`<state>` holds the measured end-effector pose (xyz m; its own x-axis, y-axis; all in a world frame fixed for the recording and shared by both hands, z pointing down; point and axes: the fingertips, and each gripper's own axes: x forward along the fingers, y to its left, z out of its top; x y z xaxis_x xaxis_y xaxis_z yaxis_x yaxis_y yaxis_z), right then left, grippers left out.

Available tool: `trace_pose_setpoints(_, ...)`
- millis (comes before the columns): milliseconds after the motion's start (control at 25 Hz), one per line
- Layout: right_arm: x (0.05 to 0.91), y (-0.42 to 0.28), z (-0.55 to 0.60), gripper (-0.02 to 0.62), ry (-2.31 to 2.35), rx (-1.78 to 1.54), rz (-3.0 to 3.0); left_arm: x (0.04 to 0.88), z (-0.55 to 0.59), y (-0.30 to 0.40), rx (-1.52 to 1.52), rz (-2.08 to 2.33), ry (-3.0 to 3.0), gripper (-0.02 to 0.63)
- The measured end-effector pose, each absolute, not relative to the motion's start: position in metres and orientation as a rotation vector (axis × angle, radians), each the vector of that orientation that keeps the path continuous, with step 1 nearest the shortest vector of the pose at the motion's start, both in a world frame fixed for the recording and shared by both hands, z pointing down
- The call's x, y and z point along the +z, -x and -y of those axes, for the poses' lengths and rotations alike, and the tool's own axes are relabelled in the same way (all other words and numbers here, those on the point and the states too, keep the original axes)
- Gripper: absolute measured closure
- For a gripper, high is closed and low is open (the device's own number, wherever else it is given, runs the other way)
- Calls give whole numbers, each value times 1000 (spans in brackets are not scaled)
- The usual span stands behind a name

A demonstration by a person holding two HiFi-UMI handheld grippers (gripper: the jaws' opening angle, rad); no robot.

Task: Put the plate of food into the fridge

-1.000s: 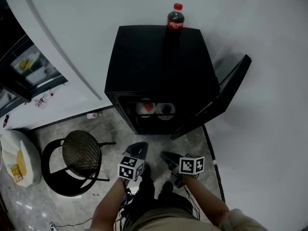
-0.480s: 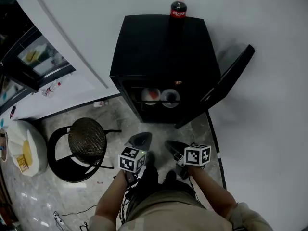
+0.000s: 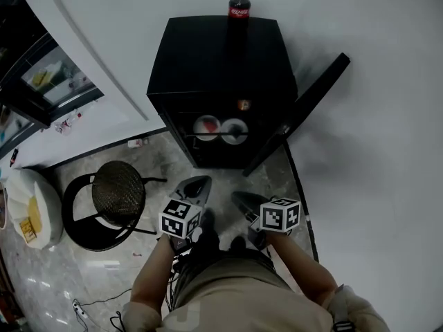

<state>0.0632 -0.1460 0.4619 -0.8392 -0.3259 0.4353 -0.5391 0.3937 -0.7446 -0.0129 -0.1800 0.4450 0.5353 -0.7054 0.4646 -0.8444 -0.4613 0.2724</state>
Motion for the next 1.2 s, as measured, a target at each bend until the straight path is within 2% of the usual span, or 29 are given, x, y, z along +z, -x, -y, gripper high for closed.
trace_pose_setpoints(600, 429, -72, 104, 574, -728, 1277, 2524, 401, 124, 11, 342, 1269, -2401, 595)
trace_pose_setpoints(1200, 410, -105, 72, 574, -752, 1186, 2609, 375, 88, -50, 326, 1231, -2518, 595)
